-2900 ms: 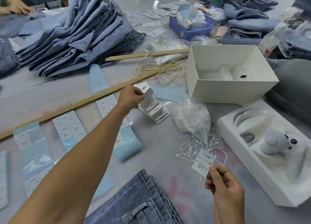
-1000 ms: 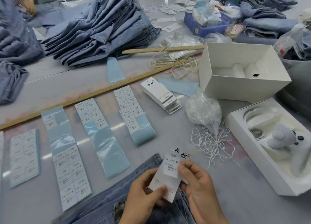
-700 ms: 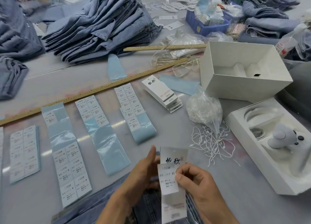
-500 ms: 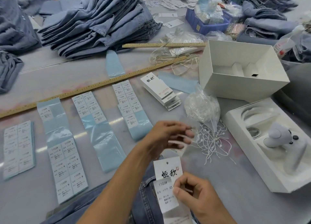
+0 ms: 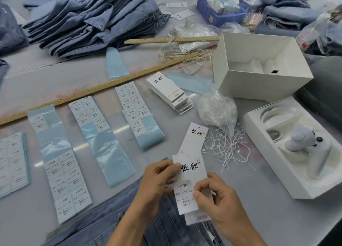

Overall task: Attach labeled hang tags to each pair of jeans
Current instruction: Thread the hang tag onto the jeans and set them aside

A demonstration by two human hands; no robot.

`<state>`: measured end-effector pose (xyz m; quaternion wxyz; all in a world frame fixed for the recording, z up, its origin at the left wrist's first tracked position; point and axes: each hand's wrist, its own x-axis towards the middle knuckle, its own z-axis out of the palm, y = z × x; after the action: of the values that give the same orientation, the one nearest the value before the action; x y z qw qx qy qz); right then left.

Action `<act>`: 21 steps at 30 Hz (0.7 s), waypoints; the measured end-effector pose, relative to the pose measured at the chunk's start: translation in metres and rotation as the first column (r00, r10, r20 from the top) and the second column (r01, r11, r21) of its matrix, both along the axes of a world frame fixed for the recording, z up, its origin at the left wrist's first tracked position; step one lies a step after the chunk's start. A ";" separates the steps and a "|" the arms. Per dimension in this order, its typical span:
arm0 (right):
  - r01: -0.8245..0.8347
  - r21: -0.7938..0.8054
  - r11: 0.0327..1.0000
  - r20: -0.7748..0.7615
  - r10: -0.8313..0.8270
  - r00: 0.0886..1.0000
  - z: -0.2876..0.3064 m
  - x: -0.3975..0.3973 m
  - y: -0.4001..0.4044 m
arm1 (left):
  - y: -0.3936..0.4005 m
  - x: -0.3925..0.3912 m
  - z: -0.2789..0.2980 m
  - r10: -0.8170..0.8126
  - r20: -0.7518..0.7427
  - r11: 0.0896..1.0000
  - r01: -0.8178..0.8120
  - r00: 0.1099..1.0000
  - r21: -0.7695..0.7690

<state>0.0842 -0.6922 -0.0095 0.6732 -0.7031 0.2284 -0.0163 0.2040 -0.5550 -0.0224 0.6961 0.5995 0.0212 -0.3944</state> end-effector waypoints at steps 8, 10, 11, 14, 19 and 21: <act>0.070 0.062 0.996 -0.065 -0.066 0.996 0.008 0.001 0.008 | 0.013 0.004 0.023 0.030 0.122 0.997 -0.038 0.992 0.063; 0.101 0.024 0.995 -0.076 -0.099 0.992 0.008 0.001 0.008 | 0.014 0.003 0.025 0.049 0.116 0.997 -0.056 0.992 0.060; 0.119 0.006 0.993 -0.076 -0.118 0.990 0.008 0.001 0.009 | 0.014 0.002 0.024 0.049 0.109 0.997 -0.055 0.993 0.051; 0.147 -0.049 0.988 -0.081 -0.151 0.985 0.005 0.002 0.012 | 0.015 -0.004 0.024 -0.003 0.124 1.000 0.004 0.992 -0.012; 0.193 -0.107 0.975 -0.017 -0.196 0.981 0.001 0.001 0.019 | 0.014 -0.021 0.014 0.057 0.254 0.998 -0.051 0.965 -0.029; 0.231 -0.083 0.969 0.022 -0.230 0.973 0.002 0.001 0.024 | 0.013 -0.023 0.013 0.149 0.216 0.989 -0.139 0.965 -0.059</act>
<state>0.0852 -0.6678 -0.0073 0.6376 -0.6997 0.3036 -0.1084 0.1811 -0.5417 -0.0094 0.7338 0.6211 -0.0212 -0.2744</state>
